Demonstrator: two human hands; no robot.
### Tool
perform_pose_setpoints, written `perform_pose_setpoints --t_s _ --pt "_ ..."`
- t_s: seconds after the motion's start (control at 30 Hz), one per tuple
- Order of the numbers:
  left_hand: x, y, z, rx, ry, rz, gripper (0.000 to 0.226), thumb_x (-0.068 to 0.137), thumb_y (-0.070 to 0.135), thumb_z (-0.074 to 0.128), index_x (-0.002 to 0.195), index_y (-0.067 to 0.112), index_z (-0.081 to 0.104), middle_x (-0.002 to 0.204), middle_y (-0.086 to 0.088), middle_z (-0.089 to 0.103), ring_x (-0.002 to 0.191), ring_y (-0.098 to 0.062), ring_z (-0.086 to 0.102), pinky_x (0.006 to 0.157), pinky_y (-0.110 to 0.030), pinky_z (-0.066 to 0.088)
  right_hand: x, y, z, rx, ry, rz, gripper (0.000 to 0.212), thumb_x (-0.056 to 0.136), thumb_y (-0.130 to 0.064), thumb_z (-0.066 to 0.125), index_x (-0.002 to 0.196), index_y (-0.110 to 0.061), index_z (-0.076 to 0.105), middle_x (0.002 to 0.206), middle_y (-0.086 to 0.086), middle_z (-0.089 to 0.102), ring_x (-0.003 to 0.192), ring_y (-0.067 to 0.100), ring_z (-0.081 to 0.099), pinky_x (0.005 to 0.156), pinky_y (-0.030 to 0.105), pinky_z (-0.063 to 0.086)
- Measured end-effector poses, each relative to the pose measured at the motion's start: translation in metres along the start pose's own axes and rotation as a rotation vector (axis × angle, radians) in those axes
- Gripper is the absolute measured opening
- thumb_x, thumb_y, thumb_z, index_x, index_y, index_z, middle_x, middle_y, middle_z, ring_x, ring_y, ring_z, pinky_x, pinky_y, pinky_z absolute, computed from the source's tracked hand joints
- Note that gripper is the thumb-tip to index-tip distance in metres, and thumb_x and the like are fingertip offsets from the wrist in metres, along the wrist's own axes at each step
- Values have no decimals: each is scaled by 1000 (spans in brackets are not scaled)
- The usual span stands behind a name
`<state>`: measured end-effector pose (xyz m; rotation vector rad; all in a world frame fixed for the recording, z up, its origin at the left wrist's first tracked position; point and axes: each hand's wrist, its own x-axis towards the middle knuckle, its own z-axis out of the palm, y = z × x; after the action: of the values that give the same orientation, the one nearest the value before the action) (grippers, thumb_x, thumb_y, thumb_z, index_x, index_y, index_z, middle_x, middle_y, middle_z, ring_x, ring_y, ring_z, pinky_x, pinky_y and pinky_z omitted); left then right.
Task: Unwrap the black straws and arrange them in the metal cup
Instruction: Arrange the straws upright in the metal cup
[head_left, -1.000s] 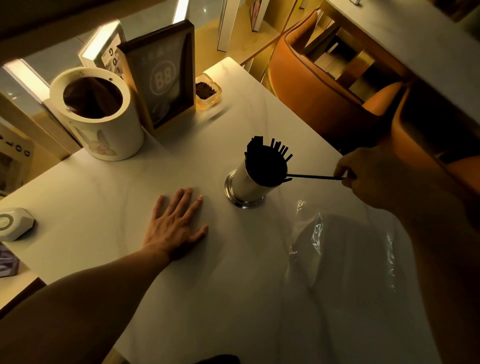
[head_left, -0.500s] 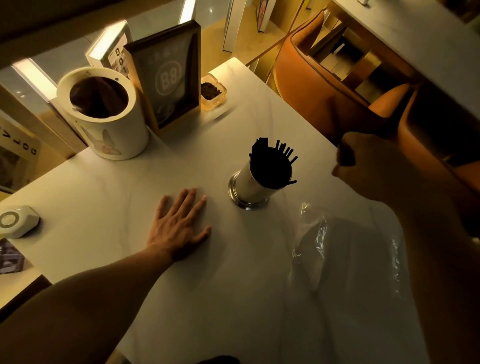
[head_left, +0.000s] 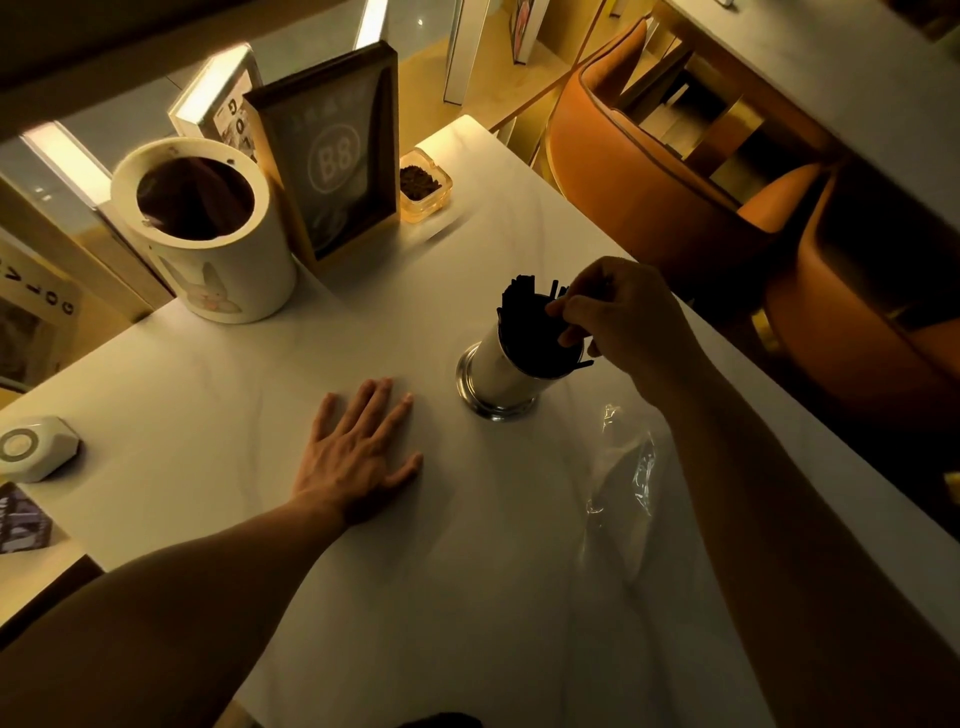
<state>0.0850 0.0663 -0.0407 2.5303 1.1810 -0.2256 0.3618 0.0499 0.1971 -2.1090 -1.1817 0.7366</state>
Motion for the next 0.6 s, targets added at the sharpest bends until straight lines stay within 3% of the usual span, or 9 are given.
perform_pose_setpoints --t_s 0.17,0.27,0.33,0.4,0.47,0.53,0.6 --pt "-1 0 0 -2 5 2 84 92 82 6 161 39 -19 171 2 -23 156 -19 -26 128 -53 -8 5 -5 -1 -125 46 -67 12 84 -21 69 89 -10 66 79 1 71 66 14 70 59 21 54" --pt "-1 0 0 -13 11 5 84 93 81 8 161 39 -17 171 2 -23 156 -19 -25 128 -53 -8 6 -5 3 -212 104 -154 17 82 -25 70 92 -12 62 84 -4 64 75 4 60 71 27 52" --pt "-1 0 0 -6 9 1 84 93 81 7 161 39 -18 171 3 -23 156 -18 -26 128 -53 -9 7 -3 10 -275 145 -227 36 80 -39 71 105 -15 59 99 -4 62 86 4 55 77 28 47" --pt "0 0 1 -4 5 -3 84 92 82 7 161 40 -19 171 3 -24 155 -18 -27 128 -53 -9 8 0 20 -383 124 -279 65 76 -58 66 127 -19 52 128 1 57 115 16 51 94 36 41" --pt "0 0 1 -9 3 -3 85 92 83 6 160 40 -21 170 3 -25 155 -18 -28 128 -53 -10 11 3 29 -524 28 -299 88 72 -74 58 145 -30 36 152 2 39 139 24 34 107 48 31" --pt "1 -1 3 -14 6 2 85 92 83 6 159 41 -22 170 3 -26 154 -18 -30 127 -53 -11 14 5 37 -653 -58 -346 96 70 -84 48 150 -38 24 161 1 24 147 28 20 111 58 23" --pt "1 -2 4 -15 6 5 84 92 84 5 159 41 -24 170 4 -28 153 -17 -32 127 -52 -13 16 7 47 -773 -110 -404 96 69 -89 41 150 -40 23 163 0 19 149 28 15 112 59 19"
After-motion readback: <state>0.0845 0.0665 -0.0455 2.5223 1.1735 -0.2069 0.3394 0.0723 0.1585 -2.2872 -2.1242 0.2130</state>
